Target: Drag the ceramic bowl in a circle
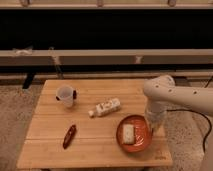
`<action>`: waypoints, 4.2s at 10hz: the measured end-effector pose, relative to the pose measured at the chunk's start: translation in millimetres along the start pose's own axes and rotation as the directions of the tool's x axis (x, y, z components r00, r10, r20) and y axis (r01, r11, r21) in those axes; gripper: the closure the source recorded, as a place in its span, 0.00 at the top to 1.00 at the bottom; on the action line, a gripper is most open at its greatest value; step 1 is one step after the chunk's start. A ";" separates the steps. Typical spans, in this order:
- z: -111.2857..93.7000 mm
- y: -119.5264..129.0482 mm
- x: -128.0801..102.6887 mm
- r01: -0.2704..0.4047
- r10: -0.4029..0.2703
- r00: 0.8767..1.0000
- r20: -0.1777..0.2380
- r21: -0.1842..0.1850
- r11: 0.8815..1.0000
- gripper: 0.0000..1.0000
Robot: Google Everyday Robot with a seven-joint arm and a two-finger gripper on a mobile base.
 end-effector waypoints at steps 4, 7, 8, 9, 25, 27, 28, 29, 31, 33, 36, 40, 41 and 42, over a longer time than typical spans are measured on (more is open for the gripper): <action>-11.7 97.8 -9.3 0.188 -0.188 0.982 -0.005 -0.008 0.982 0.00; -10.6 145.1 -45.2 0.240 -0.240 0.971 0.002 -0.020 0.971 0.00; -9.4 147.4 -61.2 0.233 -0.233 0.973 0.001 -0.024 0.972 0.00; -8.6 143.5 -80.4 0.214 -0.214 0.977 0.002 -0.024 0.977 0.00; -18.4 13.9 -10.4 -0.073 0.073 0.997 0.011 0.013 0.997 0.00; -21.4 51.9 -2.7 0.005 -0.005 1.000 0.005 -0.012 1.000 0.00; -20.6 74.9 -9.4 0.053 -0.053 0.999 0.000 -0.024 0.998 0.00; -17.4 92.4 -17.2 0.087 -0.087 0.996 -0.004 -0.031 0.996 0.00; -7.7 117.6 -33.1 0.131 -0.131 0.991 -0.007 -0.038 0.991 0.12; -3.2 118.8 -59.0 0.130 -0.130 0.992 -0.002 -0.041 0.991 0.33; -8.9 105.0 -98.9 0.087 -0.086 0.996 0.021 -0.039 0.995 0.64; -16.3 95.7 -111.6 0.067 -0.066 0.997 0.042 -0.036 0.997 0.80; -16.2 95.8 -111.5 0.068 -0.067 0.997 0.042 -0.036 0.997 0.80; -16.2 95.9 -111.5 0.069 -0.067 0.997 0.042 -0.036 0.997 0.80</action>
